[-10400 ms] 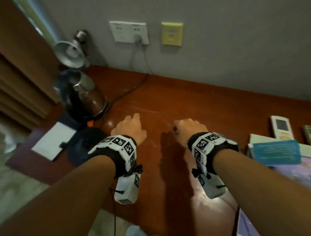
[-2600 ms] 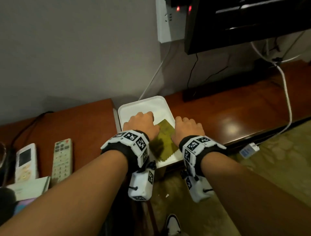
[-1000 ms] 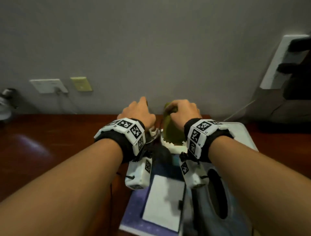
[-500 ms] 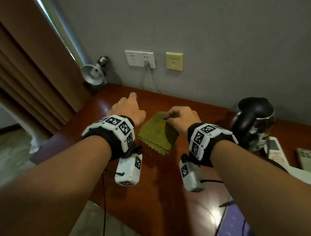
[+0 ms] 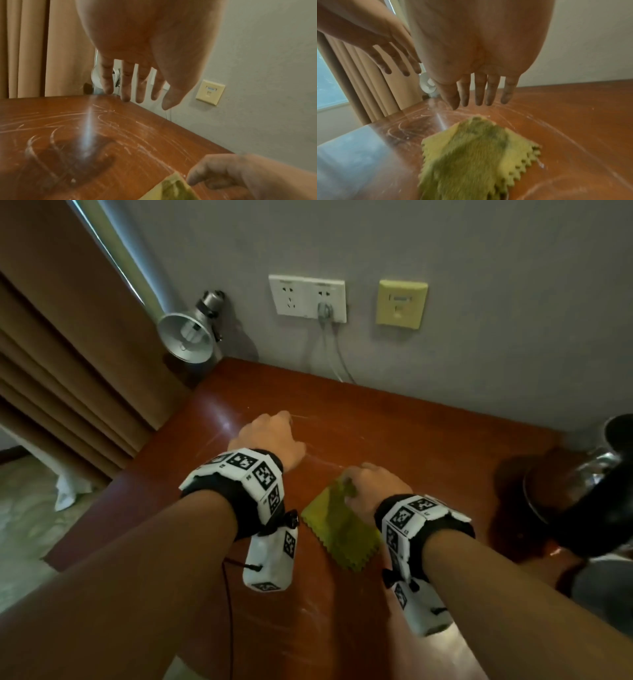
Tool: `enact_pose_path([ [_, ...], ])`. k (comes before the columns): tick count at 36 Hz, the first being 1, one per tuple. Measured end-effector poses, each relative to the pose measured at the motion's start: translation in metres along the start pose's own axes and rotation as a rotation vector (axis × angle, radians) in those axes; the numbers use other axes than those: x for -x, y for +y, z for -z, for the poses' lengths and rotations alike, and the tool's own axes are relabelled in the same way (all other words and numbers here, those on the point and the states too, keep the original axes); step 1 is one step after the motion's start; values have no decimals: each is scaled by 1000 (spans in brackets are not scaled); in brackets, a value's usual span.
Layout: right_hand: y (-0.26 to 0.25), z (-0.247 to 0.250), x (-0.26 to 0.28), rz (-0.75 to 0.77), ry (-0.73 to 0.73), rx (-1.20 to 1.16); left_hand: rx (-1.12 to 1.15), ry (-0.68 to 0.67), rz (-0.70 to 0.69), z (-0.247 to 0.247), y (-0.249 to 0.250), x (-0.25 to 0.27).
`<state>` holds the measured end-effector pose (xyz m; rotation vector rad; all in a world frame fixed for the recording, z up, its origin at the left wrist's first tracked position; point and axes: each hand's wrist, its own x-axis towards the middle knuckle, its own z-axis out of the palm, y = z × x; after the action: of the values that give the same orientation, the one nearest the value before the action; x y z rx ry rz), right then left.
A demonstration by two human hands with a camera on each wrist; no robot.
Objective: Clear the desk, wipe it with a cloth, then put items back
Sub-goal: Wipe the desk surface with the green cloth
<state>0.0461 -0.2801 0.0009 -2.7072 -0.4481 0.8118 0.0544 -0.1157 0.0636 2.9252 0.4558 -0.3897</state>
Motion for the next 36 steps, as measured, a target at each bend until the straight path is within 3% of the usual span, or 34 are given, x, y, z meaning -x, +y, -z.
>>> enact_pose_path([
  [5,-7,-37,-9,-73,-101,16,-12,-135,-27,-29,-20,-5],
  [13,-28,-59,-14,-227,-59,-24,-43,-184,-173,-59,-48,-10],
  [24,-48,-79,-30,-382,-1,7,-117,-329,-208,-105,-91,-19],
  [36,-49,-80,-39,-453,42,-1,-94,-294,-271,-111,-98,-29],
])
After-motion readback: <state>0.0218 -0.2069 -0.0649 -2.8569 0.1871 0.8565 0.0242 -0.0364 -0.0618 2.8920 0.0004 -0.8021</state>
